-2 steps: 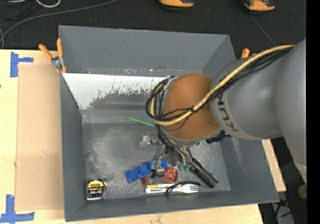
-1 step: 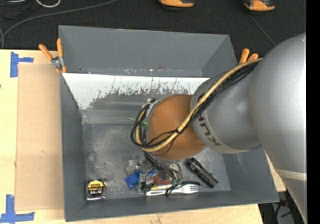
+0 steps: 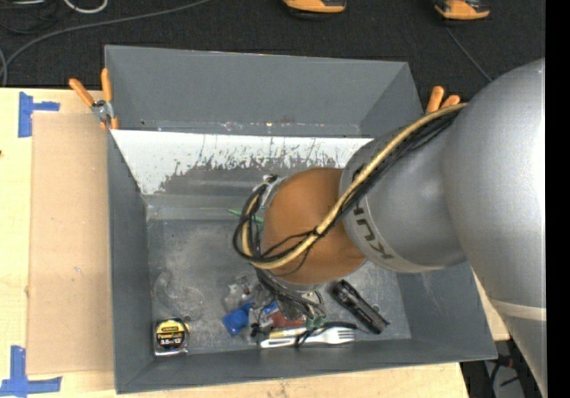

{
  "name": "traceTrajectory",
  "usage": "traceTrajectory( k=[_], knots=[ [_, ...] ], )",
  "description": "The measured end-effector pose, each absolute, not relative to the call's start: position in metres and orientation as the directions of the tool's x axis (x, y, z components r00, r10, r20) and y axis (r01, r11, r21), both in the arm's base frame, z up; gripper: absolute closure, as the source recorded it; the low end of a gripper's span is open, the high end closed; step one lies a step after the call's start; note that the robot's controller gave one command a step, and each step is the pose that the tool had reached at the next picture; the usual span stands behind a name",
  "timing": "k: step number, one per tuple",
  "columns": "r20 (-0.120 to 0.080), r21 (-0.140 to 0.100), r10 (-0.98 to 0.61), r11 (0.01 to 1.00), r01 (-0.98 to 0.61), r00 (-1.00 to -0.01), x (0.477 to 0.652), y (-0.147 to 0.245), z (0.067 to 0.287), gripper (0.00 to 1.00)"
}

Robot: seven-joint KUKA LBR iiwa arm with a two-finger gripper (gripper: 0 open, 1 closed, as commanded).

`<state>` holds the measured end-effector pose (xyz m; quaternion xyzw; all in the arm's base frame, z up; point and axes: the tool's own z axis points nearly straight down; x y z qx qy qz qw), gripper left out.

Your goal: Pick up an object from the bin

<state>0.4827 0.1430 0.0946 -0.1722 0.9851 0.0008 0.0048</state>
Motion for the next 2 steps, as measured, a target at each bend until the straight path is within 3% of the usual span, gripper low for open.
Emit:
traceTrajectory(
  k=[1, 2],
  knots=[
    [-0.006, 0.001, -0.321, 0.947, -0.321, -0.947, 0.499, 0.158, 0.185, 1.00],
    [0.003, 0.001, -0.326, 0.945, -0.326, -0.945, 0.492, 0.151, 0.235, 1.00]
  ],
)
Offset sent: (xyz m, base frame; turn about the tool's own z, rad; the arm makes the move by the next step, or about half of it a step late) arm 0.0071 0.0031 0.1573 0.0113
